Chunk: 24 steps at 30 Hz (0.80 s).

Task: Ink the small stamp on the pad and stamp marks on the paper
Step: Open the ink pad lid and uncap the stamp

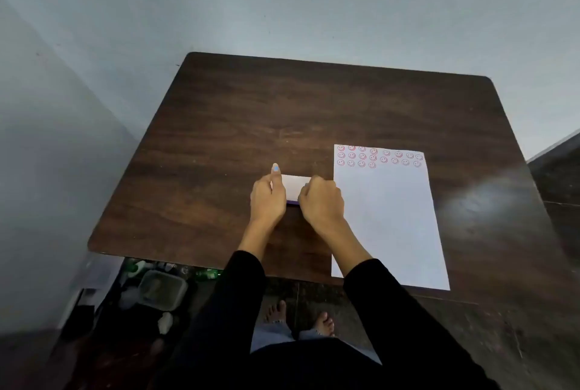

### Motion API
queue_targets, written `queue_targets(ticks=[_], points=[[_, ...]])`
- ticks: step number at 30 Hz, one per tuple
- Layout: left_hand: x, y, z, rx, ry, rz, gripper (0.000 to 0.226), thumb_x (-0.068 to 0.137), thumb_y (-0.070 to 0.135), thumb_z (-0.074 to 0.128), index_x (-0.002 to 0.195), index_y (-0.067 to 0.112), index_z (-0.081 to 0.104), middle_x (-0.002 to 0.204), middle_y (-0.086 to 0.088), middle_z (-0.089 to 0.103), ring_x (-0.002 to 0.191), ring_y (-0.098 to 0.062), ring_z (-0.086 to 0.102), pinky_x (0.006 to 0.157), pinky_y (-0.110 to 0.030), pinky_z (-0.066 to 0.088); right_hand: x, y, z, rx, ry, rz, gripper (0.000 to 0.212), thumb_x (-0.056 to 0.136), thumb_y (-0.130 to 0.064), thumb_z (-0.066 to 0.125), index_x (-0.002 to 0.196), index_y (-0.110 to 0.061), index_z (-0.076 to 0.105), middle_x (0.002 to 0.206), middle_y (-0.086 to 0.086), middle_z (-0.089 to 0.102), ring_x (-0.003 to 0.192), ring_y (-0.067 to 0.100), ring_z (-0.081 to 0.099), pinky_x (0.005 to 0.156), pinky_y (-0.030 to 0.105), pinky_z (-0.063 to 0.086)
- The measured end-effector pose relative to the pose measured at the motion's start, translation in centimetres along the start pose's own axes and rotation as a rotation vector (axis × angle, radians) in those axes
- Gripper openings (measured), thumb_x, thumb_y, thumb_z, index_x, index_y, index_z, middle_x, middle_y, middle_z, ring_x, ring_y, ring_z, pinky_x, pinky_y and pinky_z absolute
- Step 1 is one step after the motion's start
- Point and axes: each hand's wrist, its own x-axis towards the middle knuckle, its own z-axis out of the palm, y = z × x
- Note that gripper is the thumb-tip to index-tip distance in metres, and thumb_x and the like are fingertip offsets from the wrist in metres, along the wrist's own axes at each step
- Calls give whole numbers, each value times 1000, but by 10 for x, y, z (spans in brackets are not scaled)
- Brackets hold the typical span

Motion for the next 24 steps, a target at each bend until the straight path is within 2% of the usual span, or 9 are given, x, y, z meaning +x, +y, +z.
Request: queue_targets(ticks=[4, 7, 12, 14, 17, 20, 22, 24], points=[[2, -6, 2, 29, -6, -42, 56, 100, 46, 25, 94, 4, 62, 108, -16, 64, 102, -30, 55, 89, -35, 39, -1, 7, 8, 30, -16, 40, 25, 93, -18, 49, 112, -4, 57, 116, 17, 63, 101, 30, 62, 80, 33, 53], [4, -8, 4, 12, -11, -40, 57, 99, 46, 25, 98, 3, 61, 108, -15, 63, 105, -30, 55, 90, -35, 39, 0, 10, 12, 46, -19, 50, 28, 93, -21, 53, 117, -7, 56, 120, 14, 63, 102, 28, 63, 82, 29, 54], [8, -10, 5, -9, -9, -67, 54, 98, 50, 23, 86, 10, 56, 92, -3, 56, 97, -25, 53, 87, -35, 39, -1, 9, 13, 41, 11, 38, 26, 93, -20, 51, 115, -7, 57, 118, 14, 64, 100, 27, 64, 80, 30, 54], [10, -11, 5, -14, -8, -73, 55, 98, 52, 22, 84, 11, 56, 90, -2, 57, 93, -21, 51, 84, -33, 38, -2, 7, 12, 28, 21, 24, 23, 93, -19, 49, 110, -6, 58, 113, 15, 65, 97, 27, 64, 76, 31, 53], [10, -11, 5, -34, -7, -89, 46, 97, 52, 23, 76, 22, 50, 77, 11, 49, 84, -14, 48, 79, -30, 33, -3, 4, 8, -19, 57, -3, 20, 91, -18, 46, 101, -6, 59, 103, 16, 66, 91, 31, 63, 66, 32, 46], [12, -9, 1, -65, 10, -73, 46, 97, 54, 23, 88, 19, 52, 77, 16, 48, 75, -4, 48, 72, -23, 35, -1, -1, 3, -45, 116, -45, 20, 89, -20, 48, 99, -8, 61, 98, 13, 68, 87, 30, 63, 63, 30, 40], [14, -8, -6, -73, 51, -41, 43, 97, 53, 24, 93, 20, 52, 77, 18, 48, 73, 2, 47, 63, -16, 34, 1, -6, 2, -26, 129, -83, 22, 89, -20, 50, 104, -9, 62, 100, 12, 69, 89, 30, 64, 64, 31, 42], [17, -9, -15, -77, 107, -29, 38, 97, 51, 26, 94, 22, 51, 76, 20, 47, 71, 4, 46, 60, -11, 32, 2, -16, 4, 6, 100, -134, 26, 89, -19, 51, 112, -9, 59, 108, 12, 68, 94, 28, 64, 69, 32, 48]])
